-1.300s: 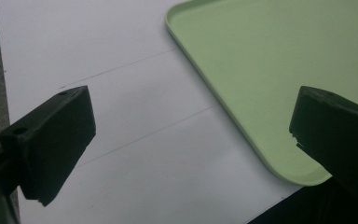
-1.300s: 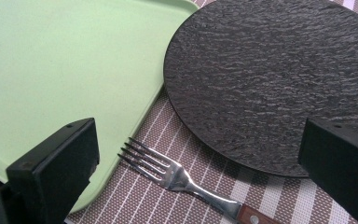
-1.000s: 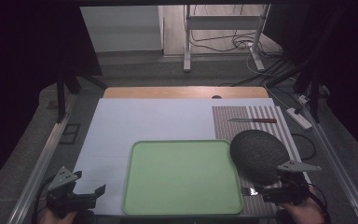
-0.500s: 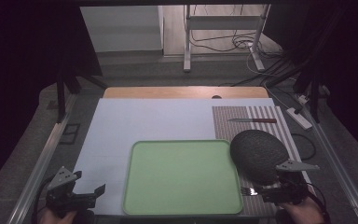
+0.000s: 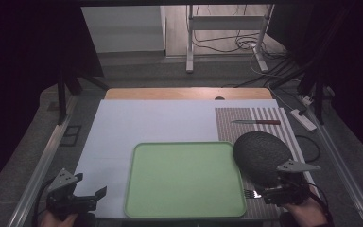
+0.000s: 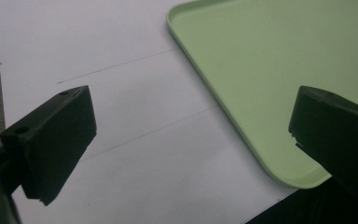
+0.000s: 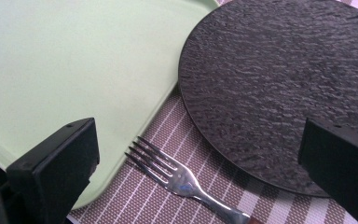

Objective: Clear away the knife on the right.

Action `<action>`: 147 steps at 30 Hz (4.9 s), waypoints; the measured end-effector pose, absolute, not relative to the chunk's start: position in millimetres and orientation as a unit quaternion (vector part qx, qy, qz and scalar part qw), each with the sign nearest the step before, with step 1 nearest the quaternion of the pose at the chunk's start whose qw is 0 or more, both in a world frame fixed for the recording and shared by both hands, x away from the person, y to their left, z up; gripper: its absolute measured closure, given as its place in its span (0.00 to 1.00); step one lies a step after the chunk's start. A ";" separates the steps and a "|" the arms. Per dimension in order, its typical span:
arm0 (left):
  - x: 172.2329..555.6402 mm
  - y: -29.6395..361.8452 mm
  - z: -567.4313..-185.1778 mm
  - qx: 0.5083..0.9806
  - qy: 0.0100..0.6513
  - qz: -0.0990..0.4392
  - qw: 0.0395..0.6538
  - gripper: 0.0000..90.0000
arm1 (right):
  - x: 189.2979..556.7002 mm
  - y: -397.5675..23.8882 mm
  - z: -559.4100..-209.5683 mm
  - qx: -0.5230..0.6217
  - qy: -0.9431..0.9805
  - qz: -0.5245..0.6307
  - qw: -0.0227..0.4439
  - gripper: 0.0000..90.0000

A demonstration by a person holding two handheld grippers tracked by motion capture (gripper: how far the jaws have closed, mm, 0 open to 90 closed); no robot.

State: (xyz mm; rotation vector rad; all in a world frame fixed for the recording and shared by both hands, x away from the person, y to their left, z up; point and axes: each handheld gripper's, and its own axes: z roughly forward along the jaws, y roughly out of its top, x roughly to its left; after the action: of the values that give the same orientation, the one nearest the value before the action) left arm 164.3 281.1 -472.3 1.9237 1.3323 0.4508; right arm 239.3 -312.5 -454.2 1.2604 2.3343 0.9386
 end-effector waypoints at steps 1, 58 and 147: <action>164.3 281.1 -472.3 0.750 0.519 0.176 0.370 0.01 | 239.7 -312.1 -454.1 0.441 0.819 0.330 0.162 0.00; 166.4 281.3 -473.2 0.754 0.519 0.165 0.368 0.02 | 323.8 -298.1 -455.2 0.429 0.820 0.345 0.158 0.00; 167.9 280.9 -473.9 0.757 0.518 0.161 0.365 0.02 | 522.4 -359.0 -487.1 0.542 0.787 0.230 0.186 0.99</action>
State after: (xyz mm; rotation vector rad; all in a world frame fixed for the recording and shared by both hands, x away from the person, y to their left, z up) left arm 167.9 280.9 -473.9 1.9461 1.3331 0.4132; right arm 522.4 -359.0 -487.1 1.5273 2.2155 0.6476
